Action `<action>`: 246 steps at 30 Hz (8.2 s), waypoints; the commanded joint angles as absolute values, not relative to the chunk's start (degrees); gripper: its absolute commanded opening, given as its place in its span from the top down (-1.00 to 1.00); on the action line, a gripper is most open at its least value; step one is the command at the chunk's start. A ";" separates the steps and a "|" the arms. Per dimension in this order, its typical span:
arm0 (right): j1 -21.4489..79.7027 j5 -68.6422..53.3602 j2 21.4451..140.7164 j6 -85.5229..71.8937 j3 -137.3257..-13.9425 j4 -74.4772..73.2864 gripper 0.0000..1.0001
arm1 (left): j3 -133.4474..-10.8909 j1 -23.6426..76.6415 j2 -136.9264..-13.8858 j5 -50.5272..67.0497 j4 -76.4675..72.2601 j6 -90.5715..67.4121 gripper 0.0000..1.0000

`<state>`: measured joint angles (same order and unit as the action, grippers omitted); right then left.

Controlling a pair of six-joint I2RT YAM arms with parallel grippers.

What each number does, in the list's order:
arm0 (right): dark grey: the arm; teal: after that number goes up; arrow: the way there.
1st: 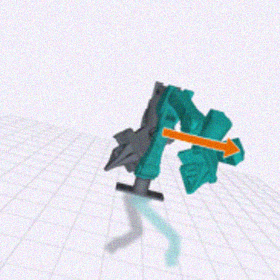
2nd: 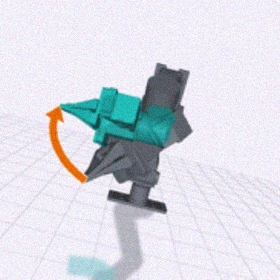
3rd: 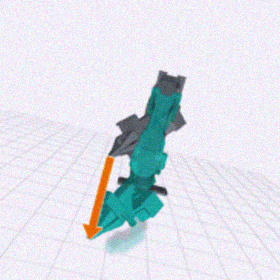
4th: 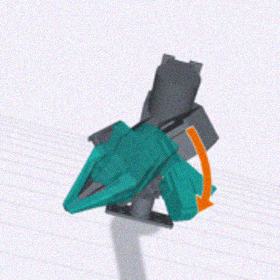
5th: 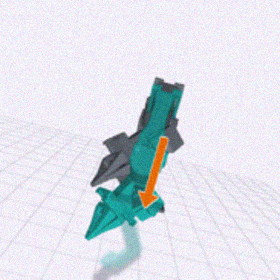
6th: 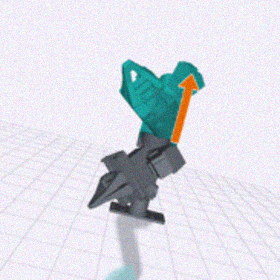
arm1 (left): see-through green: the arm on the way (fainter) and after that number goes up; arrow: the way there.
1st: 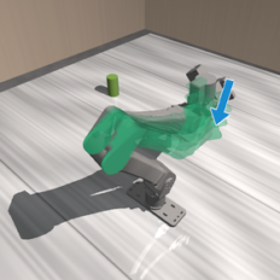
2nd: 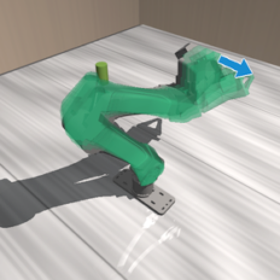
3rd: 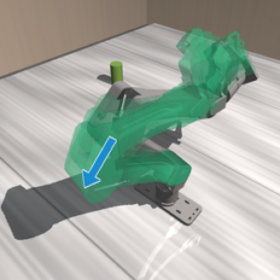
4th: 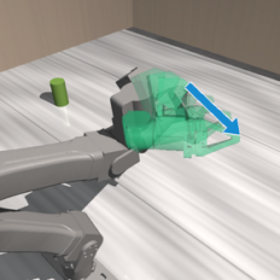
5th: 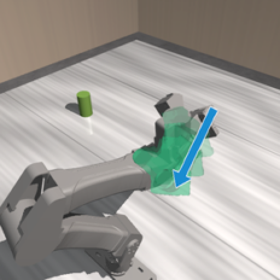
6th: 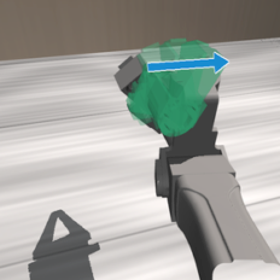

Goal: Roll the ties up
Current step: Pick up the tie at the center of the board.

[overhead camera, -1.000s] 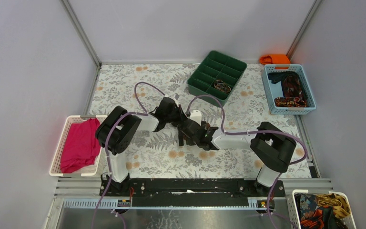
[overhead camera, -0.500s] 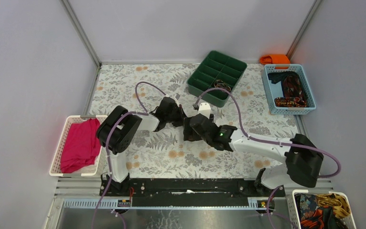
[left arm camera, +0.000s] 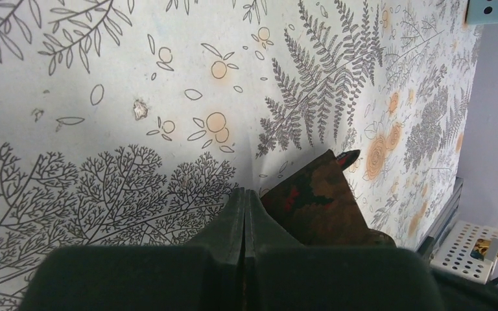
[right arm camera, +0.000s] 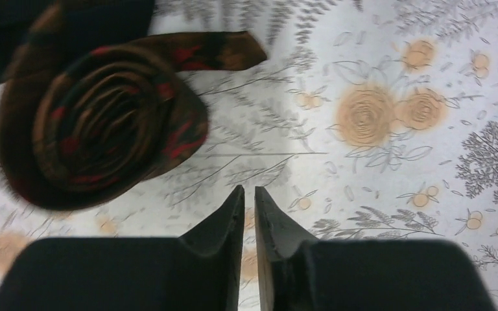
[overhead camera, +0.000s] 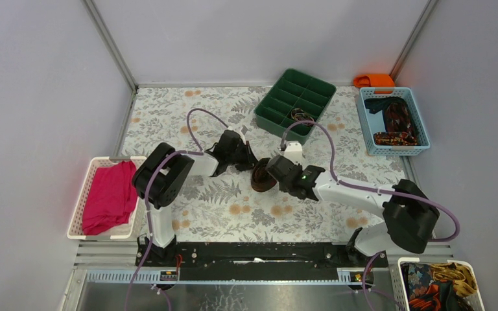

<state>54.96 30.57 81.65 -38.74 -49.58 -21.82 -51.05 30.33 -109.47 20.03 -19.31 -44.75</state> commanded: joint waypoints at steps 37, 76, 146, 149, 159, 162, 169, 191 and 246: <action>34.95 4.18 100.05 -27.00 -60.65 -18.79 0.94 | -53.92 31.32 -115.40 18.53 -13.27 -40.25 1.00; 37.79 9.03 105.15 -30.81 -60.42 -19.89 1.00 | -51.40 34.98 -113.35 14.23 -10.21 -38.99 1.00; 37.46 -10.26 89.73 -31.30 -58.89 -14.73 -0.99 | -49.04 36.63 -114.08 13.27 -10.63 -39.12 1.00; 37.66 -9.59 88.89 -31.82 -58.91 -14.86 -0.99 | -48.97 36.65 -114.08 13.27 -10.59 -39.02 1.00; 39.72 -2.88 96.76 -30.51 -63.67 -19.96 -0.99 | -49.24 36.65 -114.35 13.56 -10.72 -39.07 1.00; 40.50 0.34 99.37 -30.37 -64.97 -20.78 -0.99 | -49.22 36.65 -114.51 13.51 -10.72 -39.02 1.00; 41.25 10.97 104.16 -29.65 -66.55 -22.70 -0.99 | -49.20 36.65 -114.97 13.71 -10.99 -38.89 1.00; 50.24 32.60 107.36 -29.10 -73.81 -34.03 -0.99 | -49.04 36.65 -116.29 14.53 -11.86 -38.67 1.00; 42.17 23.68 112.90 -29.43 -66.83 -24.40 1.00 | -49.90 33.37 -107.71 6.05 -2.24 -42.01 1.00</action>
<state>47.77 13.28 110.15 -27.05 -71.24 -22.76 -54.48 34.06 -112.90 6.48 -23.92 -42.78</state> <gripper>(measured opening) 0.395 0.006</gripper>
